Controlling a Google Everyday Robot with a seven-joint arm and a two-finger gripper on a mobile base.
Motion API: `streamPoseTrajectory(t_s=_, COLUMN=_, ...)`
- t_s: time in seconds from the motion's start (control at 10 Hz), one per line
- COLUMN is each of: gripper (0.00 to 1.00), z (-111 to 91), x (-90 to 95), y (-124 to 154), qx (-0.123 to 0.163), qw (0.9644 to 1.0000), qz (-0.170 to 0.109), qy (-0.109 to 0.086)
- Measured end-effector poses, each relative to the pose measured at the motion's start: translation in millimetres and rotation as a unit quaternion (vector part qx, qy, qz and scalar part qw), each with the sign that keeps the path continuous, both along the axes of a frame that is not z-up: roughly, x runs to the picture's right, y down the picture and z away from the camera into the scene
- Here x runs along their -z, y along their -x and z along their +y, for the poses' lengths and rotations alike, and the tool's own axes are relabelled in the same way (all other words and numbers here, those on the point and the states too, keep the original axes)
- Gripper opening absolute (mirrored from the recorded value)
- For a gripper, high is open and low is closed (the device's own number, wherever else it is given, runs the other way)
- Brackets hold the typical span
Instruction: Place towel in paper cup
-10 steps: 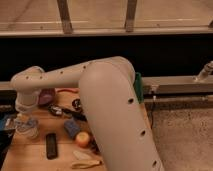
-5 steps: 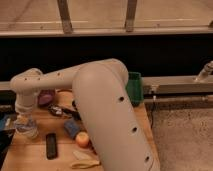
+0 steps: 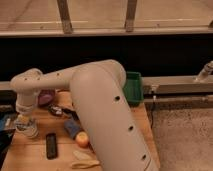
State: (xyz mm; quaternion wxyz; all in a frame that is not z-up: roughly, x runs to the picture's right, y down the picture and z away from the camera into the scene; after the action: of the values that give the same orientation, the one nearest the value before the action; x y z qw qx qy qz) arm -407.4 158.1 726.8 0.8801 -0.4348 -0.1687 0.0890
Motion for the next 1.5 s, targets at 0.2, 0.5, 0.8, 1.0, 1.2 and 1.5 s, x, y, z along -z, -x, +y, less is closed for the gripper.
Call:
streamPoseTrajectory(t_s=0.2, gripper=0.42, z=0.0, x=2.4, y=-0.2, qx=0.002, qw=1.0, qz=0.002, qy=-0.003)
streamPoseTrajectory(t_s=0.5, gripper=0.68, z=3.2, x=1.8, y=0.3, qx=0.005, qw=1.0, qz=0.005, qy=-0.002)
streamPoseTrajectory(t_s=0.8, gripper=0.7, z=8.2, x=-3.2, y=-0.7, qx=0.004, qw=1.0, qz=0.007, qy=0.005)
streamPoseTrajectory(t_s=1.0, gripper=0.7, z=7.3, x=-1.1, y=-2.1, qx=0.002, qw=1.0, qz=0.005, qy=0.002)
streamPoseTrajectory(t_s=1.2, gripper=0.7, z=0.3, x=6.2, y=-4.4, qx=-0.002, qw=0.9999, qz=0.005, qy=-0.009)
streamPoseTrajectory(t_s=1.5, gripper=0.7, z=-10.9, x=17.5, y=-7.3, qx=-0.007, qw=0.9995, qz=0.005, qy=-0.029)
